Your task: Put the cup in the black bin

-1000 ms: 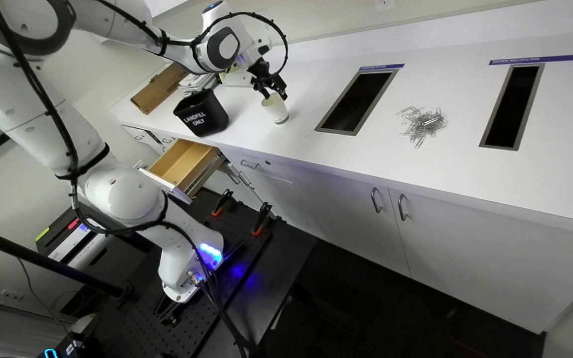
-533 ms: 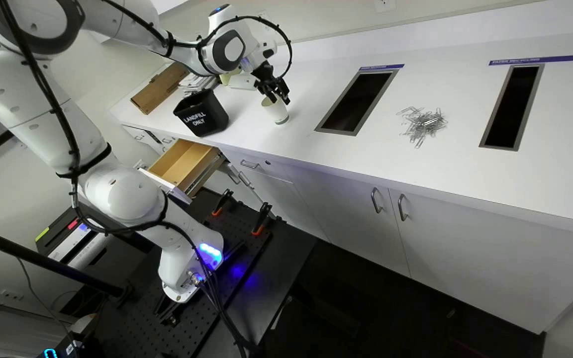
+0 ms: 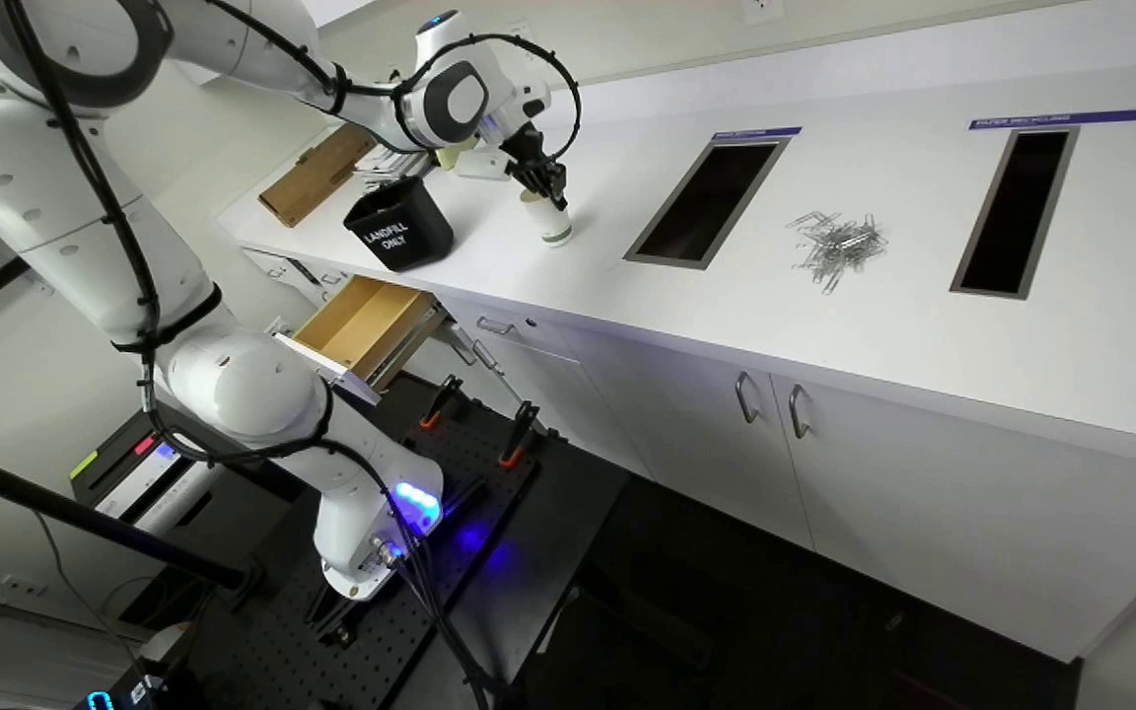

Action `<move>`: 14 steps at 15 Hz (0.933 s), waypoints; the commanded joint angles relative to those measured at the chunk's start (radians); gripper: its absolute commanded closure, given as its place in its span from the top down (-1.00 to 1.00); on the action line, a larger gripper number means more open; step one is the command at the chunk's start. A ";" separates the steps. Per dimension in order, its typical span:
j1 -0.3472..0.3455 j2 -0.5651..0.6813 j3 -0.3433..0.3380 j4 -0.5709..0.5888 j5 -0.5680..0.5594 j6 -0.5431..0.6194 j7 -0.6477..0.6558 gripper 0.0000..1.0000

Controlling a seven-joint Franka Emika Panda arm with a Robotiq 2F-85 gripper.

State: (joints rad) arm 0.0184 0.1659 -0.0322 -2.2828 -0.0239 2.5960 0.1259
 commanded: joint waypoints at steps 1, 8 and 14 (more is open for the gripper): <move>0.002 0.002 0.000 0.006 -0.008 0.011 0.028 -1.00; 0.018 -0.196 0.006 -0.042 -0.126 -0.082 0.005 -0.99; 0.065 -0.404 0.047 -0.011 0.071 -0.275 -0.308 -0.99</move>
State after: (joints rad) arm 0.0438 -0.1366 0.0072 -2.2869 -0.0752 2.4129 -0.0184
